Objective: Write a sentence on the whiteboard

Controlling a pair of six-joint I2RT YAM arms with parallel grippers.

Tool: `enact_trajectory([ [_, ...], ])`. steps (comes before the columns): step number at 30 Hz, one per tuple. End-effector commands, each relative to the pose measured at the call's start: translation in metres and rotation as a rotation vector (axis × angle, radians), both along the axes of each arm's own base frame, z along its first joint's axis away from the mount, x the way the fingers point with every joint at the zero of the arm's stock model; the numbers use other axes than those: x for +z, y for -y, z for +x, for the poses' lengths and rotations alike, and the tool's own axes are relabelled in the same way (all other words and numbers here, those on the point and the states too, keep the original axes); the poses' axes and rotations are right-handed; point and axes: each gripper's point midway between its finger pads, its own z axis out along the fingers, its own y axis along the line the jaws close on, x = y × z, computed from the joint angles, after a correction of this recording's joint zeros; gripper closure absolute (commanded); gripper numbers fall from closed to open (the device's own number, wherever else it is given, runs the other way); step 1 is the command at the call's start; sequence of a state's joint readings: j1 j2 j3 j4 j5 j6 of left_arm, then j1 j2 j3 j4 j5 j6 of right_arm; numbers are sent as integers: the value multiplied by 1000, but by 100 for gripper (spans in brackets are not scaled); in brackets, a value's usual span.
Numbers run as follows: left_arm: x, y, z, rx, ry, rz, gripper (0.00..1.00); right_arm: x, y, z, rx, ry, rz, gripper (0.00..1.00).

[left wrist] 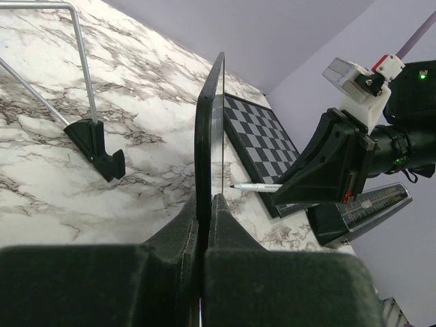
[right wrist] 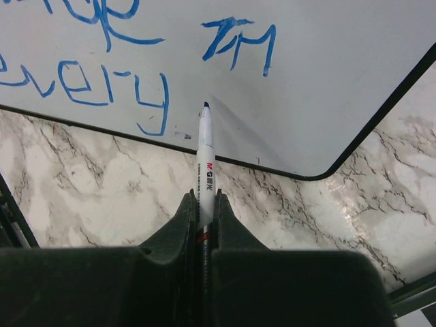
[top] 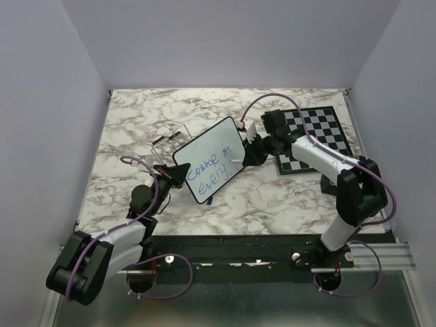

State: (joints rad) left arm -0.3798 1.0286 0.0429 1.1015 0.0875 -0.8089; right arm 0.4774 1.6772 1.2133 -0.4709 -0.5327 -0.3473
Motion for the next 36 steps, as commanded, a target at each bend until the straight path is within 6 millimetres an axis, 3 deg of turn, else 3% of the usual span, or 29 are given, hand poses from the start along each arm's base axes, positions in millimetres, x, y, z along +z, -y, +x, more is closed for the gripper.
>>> enact_trajectory([
  [1, -25, 4, -13, -50, -41, 51, 100, 0, -7, 14, -19, 5, 11, 99],
  [14, -23, 5, -13, -52, -38, 45, 100, -6, -13, 17, -24, -12, 5, 99],
  [20, -22, 5, -13, -51, -31, 41, 100, -8, -20, 10, 6, -17, 8, 100],
  [36, -21, 3, -13, -42, -31, 45, 100, -26, -13, -12, 67, -93, -34, 100],
])
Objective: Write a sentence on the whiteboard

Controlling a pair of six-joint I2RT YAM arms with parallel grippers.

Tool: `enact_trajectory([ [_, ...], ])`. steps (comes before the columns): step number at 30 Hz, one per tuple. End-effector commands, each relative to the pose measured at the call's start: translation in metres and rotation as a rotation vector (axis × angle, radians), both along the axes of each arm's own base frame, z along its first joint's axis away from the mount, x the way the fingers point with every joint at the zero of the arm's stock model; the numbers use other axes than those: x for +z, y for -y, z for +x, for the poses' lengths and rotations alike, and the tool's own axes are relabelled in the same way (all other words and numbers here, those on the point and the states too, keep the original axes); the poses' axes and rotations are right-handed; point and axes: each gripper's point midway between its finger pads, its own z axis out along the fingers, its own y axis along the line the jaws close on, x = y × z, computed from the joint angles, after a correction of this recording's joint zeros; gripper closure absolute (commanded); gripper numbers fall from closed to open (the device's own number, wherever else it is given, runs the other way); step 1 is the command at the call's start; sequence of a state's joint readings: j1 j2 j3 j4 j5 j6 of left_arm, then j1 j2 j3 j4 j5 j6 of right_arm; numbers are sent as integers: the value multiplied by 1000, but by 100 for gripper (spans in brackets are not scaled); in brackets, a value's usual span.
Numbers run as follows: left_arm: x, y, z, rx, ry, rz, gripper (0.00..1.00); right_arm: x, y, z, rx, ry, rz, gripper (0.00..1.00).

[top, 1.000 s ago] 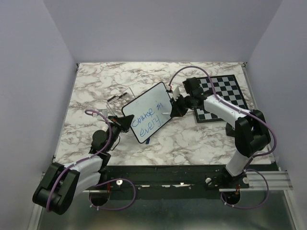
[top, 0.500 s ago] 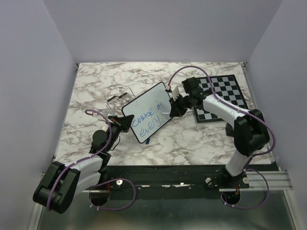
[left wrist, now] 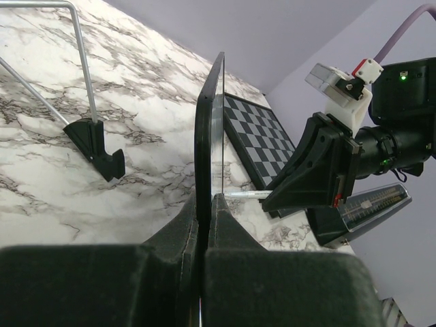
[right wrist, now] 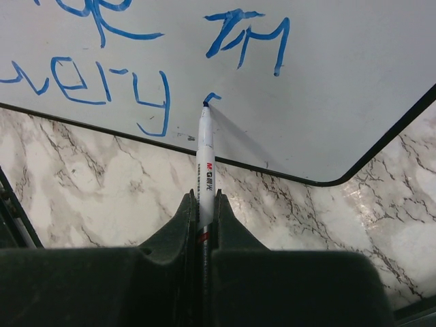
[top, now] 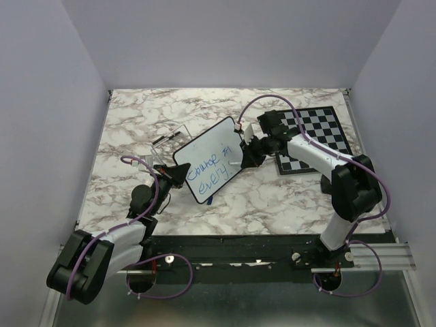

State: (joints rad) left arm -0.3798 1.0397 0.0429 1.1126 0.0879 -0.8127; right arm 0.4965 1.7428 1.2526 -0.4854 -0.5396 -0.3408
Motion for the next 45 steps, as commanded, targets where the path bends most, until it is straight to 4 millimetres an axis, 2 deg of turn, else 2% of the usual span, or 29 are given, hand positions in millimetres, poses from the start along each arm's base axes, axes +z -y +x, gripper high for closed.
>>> enact_trajectory([
  [1, -20, 2, -13, -40, -28, 47, 100, -14, -2, -13, 51, -53, -21, 99],
  [21, -19, 1, -13, -32, -23, 50, 100, -29, 18, -4, -51, -47, -131, 99],
  [26, -19, 1, -13, -35, -22, 51, 100, -33, 17, -10, -32, -75, -124, 99],
  [34, -22, 2, -13, -38, -29, 54, 100, -35, 4, -28, 46, -121, -97, 99],
  [38, -22, 2, -13, -38, -29, 56, 100, -24, -2, -29, 63, -107, -66, 99],
  [40, -22, 2, -13, -40, -29, 56, 100, -11, -4, -26, 61, -75, -43, 100],
  [45, -22, 2, -13, -40, -28, 56, 100, 15, -3, -11, 23, -4, -14, 99],
])
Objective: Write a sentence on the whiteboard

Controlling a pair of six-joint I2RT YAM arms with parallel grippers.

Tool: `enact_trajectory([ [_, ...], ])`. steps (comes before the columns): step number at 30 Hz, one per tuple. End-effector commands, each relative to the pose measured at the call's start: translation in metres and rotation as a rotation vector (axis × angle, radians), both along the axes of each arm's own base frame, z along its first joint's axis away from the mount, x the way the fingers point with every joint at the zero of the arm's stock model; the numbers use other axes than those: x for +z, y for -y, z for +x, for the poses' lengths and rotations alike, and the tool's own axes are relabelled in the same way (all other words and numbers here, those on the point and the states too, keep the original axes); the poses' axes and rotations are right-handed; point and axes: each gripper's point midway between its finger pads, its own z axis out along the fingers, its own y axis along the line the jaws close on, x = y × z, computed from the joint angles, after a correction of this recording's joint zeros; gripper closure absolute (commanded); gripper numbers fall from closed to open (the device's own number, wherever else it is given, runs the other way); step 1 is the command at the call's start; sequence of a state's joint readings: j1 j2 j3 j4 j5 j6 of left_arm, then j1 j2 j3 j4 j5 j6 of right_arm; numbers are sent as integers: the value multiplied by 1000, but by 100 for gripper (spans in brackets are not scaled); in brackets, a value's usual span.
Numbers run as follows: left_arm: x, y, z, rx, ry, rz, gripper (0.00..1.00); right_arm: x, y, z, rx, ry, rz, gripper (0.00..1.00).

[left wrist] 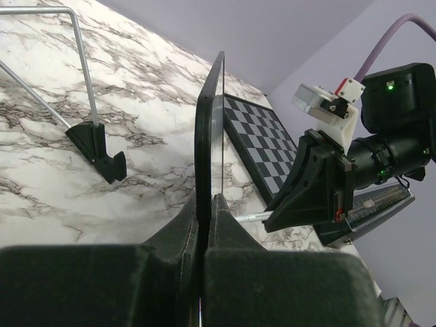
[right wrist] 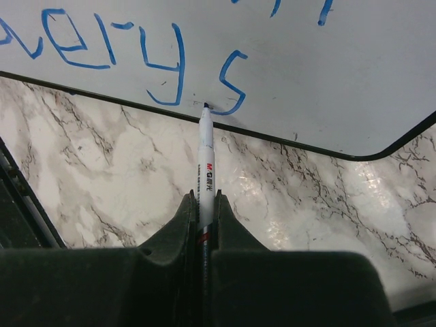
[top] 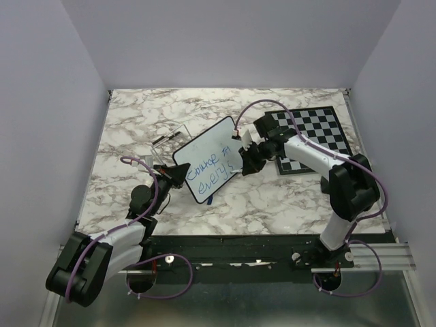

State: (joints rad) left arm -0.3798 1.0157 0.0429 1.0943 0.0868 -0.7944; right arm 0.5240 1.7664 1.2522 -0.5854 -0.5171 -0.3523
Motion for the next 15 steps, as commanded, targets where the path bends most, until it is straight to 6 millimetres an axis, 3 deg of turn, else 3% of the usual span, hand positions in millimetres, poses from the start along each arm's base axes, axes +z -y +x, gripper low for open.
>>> enact_trajectory([
  [1, -24, 4, -13, -45, -41, 42, 100, 35, -7, 17, -12, 94, 65, 99],
  [15, -23, 4, -13, -45, -38, 41, 100, 19, 1, 46, -72, 111, 2, 99],
])
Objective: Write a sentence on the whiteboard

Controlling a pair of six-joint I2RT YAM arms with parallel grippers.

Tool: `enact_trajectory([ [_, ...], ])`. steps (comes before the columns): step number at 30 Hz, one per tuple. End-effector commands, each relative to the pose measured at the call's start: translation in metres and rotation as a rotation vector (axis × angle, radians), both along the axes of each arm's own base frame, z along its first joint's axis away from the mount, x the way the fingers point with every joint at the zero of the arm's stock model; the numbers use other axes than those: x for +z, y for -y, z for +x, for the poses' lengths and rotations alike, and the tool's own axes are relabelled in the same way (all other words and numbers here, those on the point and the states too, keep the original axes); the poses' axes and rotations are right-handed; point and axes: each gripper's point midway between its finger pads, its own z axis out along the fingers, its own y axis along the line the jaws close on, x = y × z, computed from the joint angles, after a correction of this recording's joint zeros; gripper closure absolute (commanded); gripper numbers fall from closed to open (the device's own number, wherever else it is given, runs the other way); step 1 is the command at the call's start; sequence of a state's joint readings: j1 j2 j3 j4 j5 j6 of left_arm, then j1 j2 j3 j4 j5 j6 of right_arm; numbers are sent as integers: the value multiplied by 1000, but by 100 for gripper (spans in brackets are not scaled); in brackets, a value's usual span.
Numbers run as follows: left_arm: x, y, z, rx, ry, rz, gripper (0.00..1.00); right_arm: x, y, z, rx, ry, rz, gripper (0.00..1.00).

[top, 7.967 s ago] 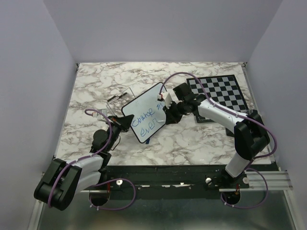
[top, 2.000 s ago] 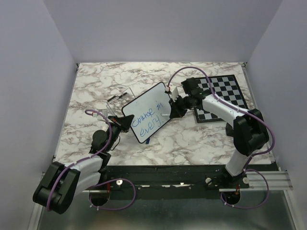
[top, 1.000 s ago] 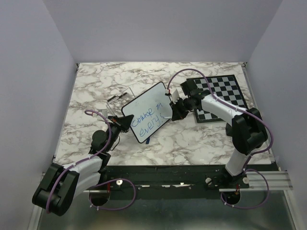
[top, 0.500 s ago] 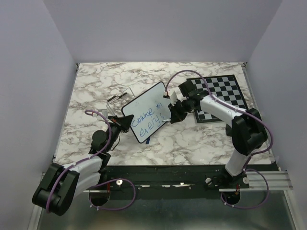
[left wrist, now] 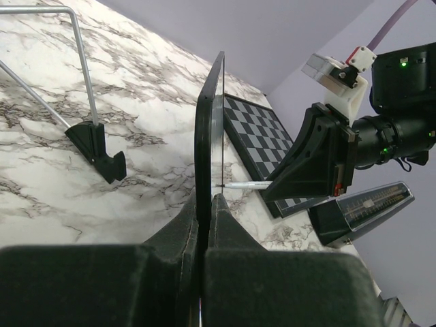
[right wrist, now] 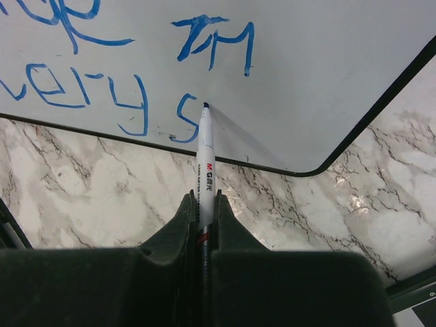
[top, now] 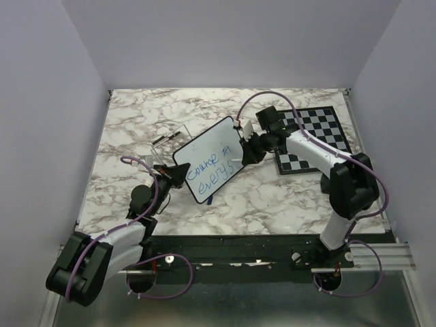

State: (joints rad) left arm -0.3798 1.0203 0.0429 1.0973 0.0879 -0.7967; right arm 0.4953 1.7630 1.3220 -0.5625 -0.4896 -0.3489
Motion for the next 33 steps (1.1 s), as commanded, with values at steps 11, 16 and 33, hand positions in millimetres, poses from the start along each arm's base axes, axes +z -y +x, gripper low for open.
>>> enact_trajectory([
  [11, -22, 3, -13, -44, -33, 40, 100, -7, 18, 31, -118, 43, -46, 99],
  [16, -22, 4, -13, -44, -34, 38, 100, 1, 20, 39, -137, 69, -28, 99],
  [33, -21, 5, -12, -51, -34, 29, 100, -1, 8, 22, -49, 11, 32, 99],
])
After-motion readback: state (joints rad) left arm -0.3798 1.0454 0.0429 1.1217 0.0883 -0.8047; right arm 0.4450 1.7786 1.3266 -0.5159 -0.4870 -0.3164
